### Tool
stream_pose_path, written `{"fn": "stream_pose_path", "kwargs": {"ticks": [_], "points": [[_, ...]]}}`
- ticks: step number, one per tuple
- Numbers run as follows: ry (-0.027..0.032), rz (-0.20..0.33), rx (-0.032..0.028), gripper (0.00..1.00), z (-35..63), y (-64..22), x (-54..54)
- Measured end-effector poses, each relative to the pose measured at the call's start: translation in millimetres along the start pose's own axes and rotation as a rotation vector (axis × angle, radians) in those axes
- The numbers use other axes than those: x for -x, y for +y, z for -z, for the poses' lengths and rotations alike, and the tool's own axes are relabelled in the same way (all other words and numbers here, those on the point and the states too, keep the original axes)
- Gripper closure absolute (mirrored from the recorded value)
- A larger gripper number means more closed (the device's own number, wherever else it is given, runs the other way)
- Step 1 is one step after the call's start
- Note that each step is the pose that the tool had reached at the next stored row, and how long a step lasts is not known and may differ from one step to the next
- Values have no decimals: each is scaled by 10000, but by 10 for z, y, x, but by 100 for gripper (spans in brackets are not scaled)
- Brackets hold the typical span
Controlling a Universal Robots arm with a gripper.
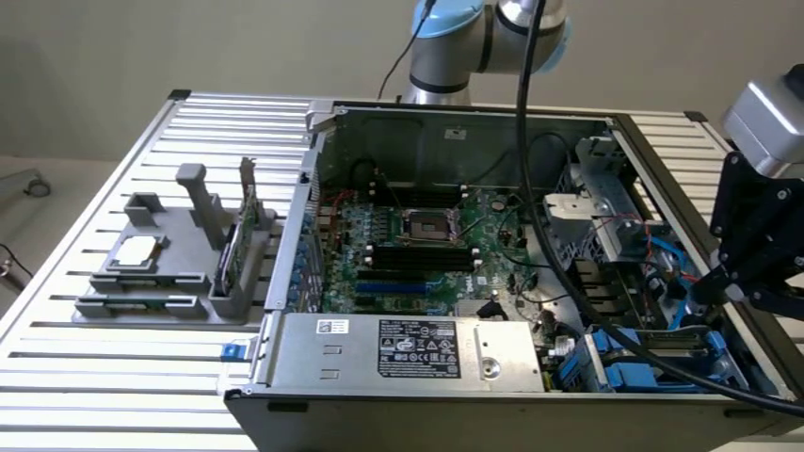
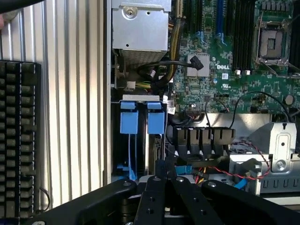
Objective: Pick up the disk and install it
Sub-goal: 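Insert the first disk wire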
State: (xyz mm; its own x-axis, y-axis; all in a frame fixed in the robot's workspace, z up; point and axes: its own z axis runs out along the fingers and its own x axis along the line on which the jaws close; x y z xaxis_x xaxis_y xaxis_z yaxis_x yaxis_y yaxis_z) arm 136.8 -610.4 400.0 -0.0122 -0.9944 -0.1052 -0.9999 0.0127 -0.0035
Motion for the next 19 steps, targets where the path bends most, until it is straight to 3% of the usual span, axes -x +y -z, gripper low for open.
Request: {"fn": "stream_pose_path", "kwargs": {"ticks": [19], "points": [[11, -3436, -364, 89, -1, 0, 0]]}}
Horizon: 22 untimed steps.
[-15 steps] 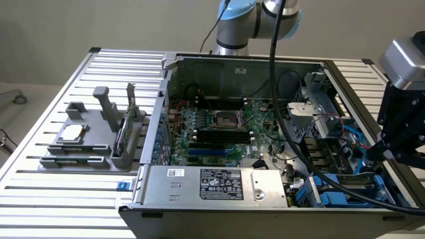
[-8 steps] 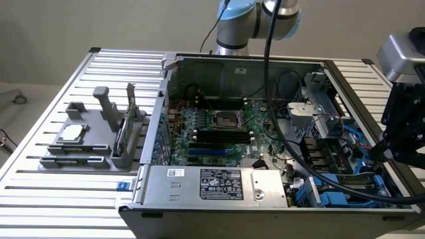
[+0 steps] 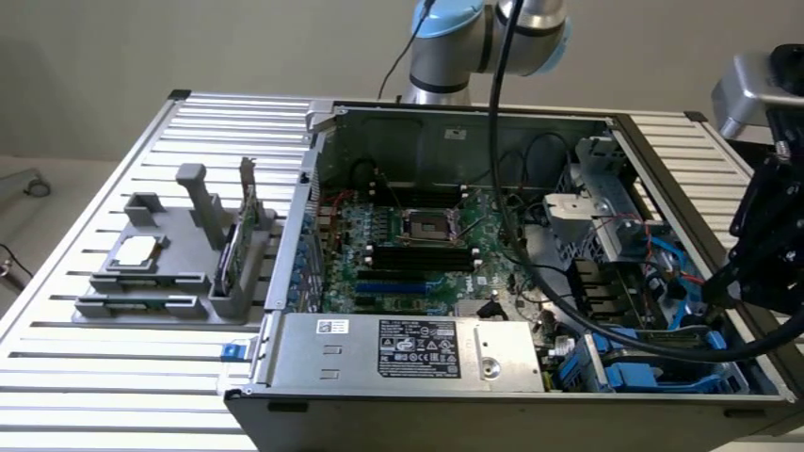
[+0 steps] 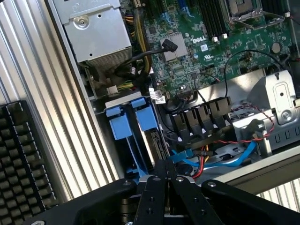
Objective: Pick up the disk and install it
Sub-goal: 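Insert the first disk wire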
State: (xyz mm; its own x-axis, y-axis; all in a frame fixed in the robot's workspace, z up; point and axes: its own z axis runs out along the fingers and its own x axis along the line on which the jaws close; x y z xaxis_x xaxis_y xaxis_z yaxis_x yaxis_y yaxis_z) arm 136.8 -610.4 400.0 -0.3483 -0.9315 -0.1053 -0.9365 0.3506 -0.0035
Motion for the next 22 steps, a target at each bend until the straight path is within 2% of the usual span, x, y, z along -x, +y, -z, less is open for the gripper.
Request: {"fn": "stream_pose_path", "kwargs": {"ticks": [12, 22], "points": [[9, -2174, -229, 89, 0, 0, 0], [28, -3782, -375, 89, 0, 0, 0]]}}
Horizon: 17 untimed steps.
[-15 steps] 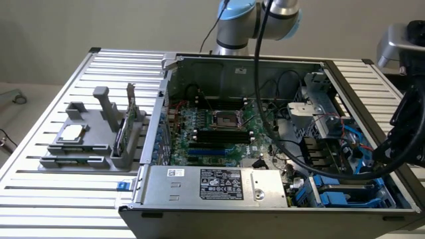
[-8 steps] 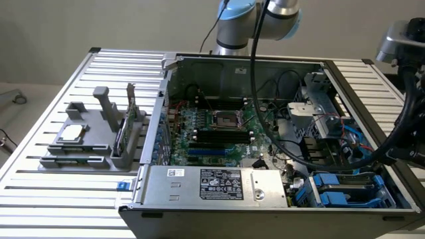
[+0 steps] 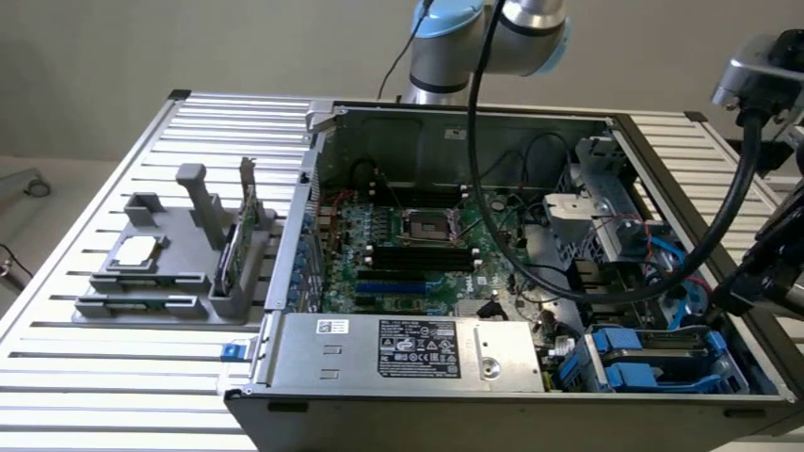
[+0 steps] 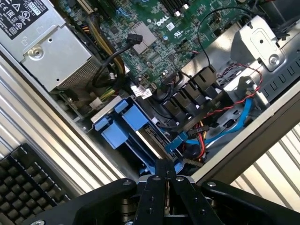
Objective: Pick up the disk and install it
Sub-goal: 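Insert the first disk wire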
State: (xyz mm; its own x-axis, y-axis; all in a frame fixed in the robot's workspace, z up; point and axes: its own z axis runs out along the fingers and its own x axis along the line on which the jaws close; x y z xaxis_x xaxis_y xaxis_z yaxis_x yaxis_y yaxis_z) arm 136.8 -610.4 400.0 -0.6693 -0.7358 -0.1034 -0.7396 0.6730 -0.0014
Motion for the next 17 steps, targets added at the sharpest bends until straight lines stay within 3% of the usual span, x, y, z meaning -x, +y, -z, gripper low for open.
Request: {"fn": "stream_pose_path", "kwargs": {"ticks": [17], "points": [[5, -3008, -313, 89, 0, 0, 0]]}}
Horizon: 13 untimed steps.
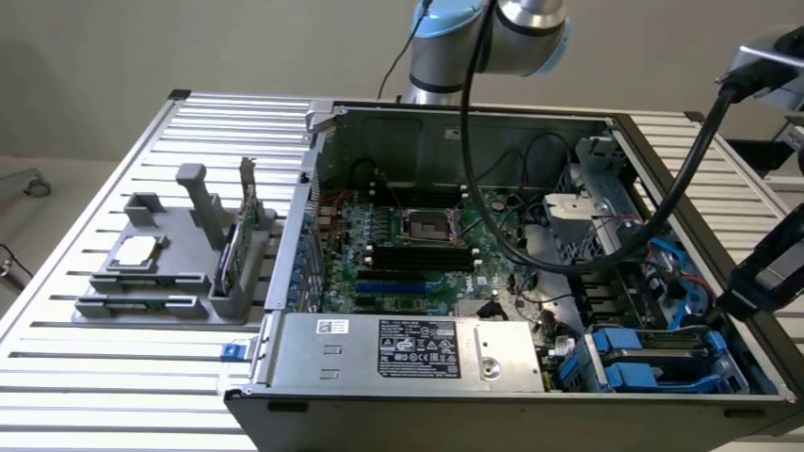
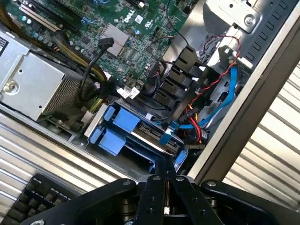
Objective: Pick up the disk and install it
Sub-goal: 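Insert the first disk wire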
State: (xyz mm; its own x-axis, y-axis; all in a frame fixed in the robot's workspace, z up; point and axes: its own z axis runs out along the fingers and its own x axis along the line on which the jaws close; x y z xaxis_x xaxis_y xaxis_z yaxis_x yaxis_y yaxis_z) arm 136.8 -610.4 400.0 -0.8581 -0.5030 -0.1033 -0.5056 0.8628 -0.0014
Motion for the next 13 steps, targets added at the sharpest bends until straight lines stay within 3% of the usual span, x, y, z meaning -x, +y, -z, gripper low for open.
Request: {"fn": "stream_pose_path", "kwargs": {"ticks": [4, 13], "points": [[11, -713, -67, 89, -5, 0, -1], [98, -2311, -186, 89, -30, 0, -3]]}}
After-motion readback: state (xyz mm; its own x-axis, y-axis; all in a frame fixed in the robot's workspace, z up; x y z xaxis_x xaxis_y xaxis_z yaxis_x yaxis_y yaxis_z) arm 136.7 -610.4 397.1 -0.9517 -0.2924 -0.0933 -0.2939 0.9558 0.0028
